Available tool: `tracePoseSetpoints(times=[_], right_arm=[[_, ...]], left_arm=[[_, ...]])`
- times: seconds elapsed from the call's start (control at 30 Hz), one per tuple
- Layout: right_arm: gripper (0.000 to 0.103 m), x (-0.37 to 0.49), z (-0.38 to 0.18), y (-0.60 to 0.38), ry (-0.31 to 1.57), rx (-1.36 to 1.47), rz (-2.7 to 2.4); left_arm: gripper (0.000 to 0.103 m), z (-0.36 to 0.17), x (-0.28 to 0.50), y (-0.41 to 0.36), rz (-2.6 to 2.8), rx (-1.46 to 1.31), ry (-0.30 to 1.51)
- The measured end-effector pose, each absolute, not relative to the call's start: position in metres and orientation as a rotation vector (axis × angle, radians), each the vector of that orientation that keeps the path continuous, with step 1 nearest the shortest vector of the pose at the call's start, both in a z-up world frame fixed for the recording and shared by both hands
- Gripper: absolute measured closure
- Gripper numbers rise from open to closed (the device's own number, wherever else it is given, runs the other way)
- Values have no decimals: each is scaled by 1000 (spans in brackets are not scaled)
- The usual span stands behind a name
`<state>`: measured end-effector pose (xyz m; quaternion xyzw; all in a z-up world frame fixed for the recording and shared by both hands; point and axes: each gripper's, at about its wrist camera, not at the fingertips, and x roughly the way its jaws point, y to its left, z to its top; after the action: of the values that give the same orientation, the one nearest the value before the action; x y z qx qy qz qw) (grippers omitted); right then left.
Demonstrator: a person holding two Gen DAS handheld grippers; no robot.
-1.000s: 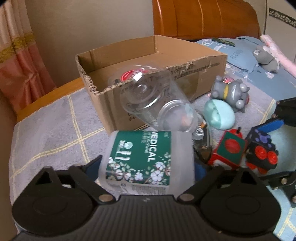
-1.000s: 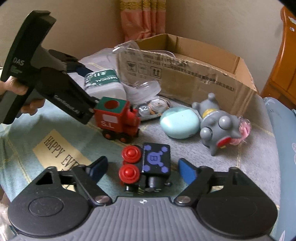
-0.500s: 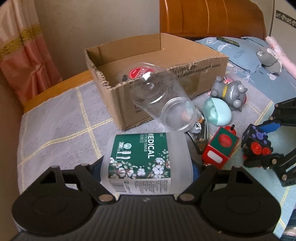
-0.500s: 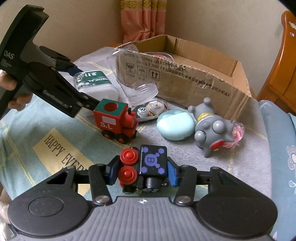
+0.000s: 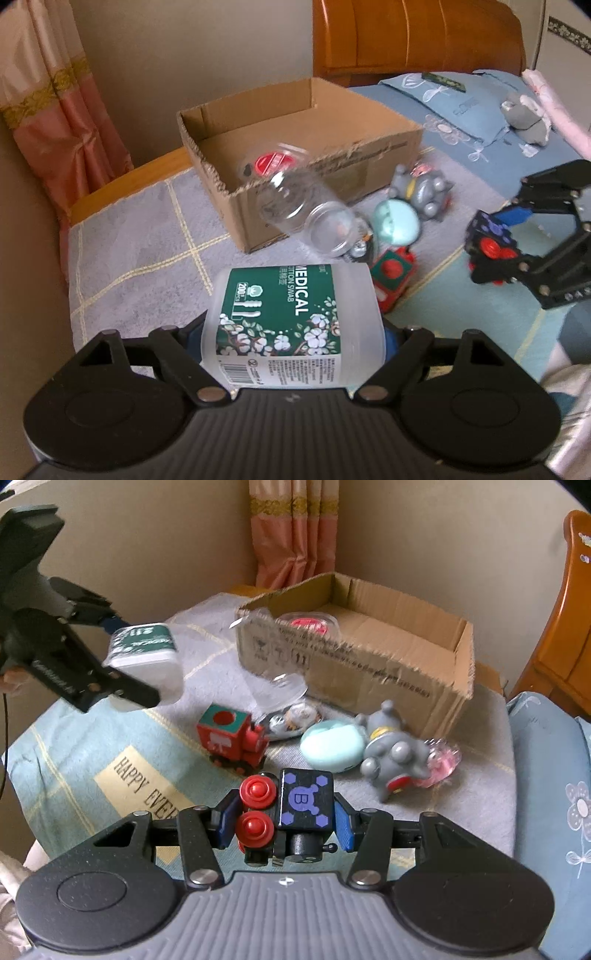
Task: Organize rigid objects
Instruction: 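Lower the white tub into the box and open the left tool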
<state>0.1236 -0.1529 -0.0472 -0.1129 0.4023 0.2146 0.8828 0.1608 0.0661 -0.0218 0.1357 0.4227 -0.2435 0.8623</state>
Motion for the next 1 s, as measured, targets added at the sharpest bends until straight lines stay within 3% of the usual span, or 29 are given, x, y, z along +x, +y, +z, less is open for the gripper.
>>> tracePoseSetpoints(times=[0.53,0.67,0.77,1.0], right_arm=[[47,177,9,-175,733,-257,419],[51,201,20,-182,704,-252,400],[67,227,24,-184,707,-256,377],[63,254,22,-198,722,-204,370]], left_arm=[[20,43,207,38,-520,278,785],[20,47,233,26,-526,275,776],[20,47,255,16,-520,272,782],[20,41,294,-5,-504,277,781]])
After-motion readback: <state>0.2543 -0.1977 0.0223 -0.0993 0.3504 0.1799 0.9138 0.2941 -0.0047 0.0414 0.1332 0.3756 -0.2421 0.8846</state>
